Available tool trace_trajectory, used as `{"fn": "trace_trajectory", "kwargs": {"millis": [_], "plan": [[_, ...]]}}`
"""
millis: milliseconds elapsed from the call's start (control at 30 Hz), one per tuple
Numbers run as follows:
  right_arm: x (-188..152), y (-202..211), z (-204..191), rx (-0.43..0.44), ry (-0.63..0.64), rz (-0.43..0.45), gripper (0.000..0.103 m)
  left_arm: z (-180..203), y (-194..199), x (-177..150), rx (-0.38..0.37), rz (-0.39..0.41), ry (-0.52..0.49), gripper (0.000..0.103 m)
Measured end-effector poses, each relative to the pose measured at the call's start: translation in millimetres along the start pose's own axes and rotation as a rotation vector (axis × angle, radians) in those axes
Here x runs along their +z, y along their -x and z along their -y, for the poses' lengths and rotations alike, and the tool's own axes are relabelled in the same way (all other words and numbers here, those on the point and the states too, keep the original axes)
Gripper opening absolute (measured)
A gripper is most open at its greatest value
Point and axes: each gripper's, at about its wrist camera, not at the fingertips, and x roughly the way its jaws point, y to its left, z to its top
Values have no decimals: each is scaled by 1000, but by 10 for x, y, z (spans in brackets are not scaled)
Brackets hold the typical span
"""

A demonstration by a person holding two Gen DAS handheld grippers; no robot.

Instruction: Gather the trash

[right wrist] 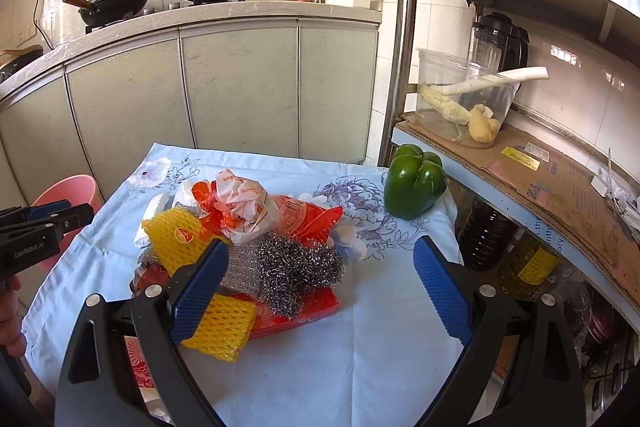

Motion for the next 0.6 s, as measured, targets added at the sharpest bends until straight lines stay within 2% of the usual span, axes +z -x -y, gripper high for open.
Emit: {"fn": "trace_trajectory", "kwargs": {"millis": [600], "plan": [[2, 25, -18, 11, 18, 12, 94, -2, 48, -8, 4, 26, 1, 47]]}}
